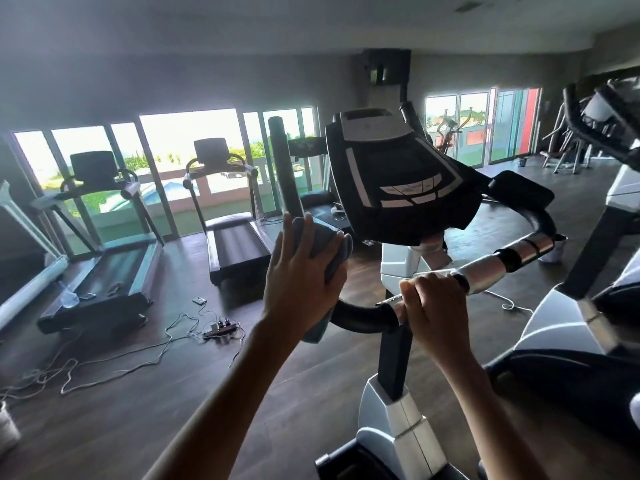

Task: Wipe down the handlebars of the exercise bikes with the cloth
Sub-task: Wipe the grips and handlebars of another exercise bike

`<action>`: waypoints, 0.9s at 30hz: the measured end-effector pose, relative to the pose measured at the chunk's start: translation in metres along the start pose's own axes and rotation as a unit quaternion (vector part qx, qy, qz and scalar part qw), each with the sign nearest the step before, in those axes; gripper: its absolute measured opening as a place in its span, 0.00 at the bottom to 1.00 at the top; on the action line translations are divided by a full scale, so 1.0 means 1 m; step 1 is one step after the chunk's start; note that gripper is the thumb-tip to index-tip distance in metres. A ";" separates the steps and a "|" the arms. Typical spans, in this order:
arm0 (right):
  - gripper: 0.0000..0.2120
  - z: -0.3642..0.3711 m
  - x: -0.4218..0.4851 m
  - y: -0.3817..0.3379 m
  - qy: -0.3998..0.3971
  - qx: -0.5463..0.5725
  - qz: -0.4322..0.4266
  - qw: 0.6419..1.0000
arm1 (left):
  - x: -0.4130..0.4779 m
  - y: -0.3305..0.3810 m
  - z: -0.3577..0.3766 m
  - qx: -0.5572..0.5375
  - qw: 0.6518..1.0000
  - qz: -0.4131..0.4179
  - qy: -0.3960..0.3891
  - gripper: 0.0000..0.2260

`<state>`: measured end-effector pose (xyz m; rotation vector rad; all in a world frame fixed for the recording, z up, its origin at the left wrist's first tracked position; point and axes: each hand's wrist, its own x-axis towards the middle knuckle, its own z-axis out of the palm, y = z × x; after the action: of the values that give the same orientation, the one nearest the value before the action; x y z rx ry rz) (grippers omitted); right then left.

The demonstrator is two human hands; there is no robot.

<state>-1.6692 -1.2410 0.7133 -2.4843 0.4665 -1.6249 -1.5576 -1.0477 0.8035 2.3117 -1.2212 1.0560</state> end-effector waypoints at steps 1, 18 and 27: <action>0.24 0.000 0.000 0.000 0.001 -0.002 -0.001 1.000 | -0.004 0.001 0.000 0.010 1.000 0.016 0.001 0.22; 0.23 0.000 0.001 0.002 0.004 0.014 -0.014 1.000 | -0.013 -0.011 0.005 -0.030 0.996 0.079 -0.008 0.20; 0.26 -0.005 0.000 -0.001 -0.014 0.024 0.004 1.000 | -0.007 -0.014 0.004 -0.139 0.987 0.078 0.025 0.12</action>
<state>-1.6736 -1.2396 0.7157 -2.4644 0.4289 -1.5770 -1.5470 -1.0384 0.7963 1.9960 -1.4478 0.9202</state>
